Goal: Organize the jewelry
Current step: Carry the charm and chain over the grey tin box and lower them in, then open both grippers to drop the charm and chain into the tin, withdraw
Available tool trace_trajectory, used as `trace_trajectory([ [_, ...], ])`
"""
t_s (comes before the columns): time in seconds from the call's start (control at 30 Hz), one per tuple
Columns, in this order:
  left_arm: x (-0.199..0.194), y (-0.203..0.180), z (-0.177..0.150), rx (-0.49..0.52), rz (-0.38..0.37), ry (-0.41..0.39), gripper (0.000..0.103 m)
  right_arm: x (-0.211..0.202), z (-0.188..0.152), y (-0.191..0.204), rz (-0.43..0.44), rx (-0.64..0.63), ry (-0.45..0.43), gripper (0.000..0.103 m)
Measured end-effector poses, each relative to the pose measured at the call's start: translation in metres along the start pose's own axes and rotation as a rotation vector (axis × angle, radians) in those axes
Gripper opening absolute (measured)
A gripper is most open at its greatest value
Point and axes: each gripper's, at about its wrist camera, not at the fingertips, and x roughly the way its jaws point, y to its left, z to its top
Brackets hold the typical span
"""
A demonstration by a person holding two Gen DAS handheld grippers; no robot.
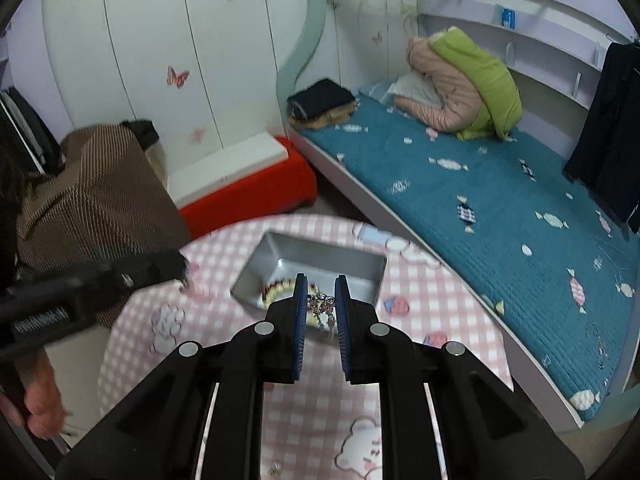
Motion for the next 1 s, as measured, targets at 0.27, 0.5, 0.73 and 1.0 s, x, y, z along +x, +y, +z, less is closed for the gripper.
trace_trajectory([
  [0.27, 0.02, -0.005, 0.012, -0.021, -0.033, -0.003, 0.01, -0.002, 0.021, -0.01, 0.009, 0.002, -0.056, 0.013],
  [0.5, 0.048, -0.006, 0.013, -0.045, -0.045, 0.032, 0.01, 0.025, 0.013, -0.018, 0.033, 0.023, 0.005, 0.013],
  [0.73, 0.081, -0.002, 0.008, -0.068, -0.048, 0.084, 0.01, 0.053, -0.005, -0.025, 0.042, 0.065, 0.084, 0.013],
  [1.0, 0.111, -0.006, 0.0, -0.067, -0.057, 0.158, 0.01, 0.067, -0.018, -0.031, 0.027, 0.08, 0.144, 0.017],
])
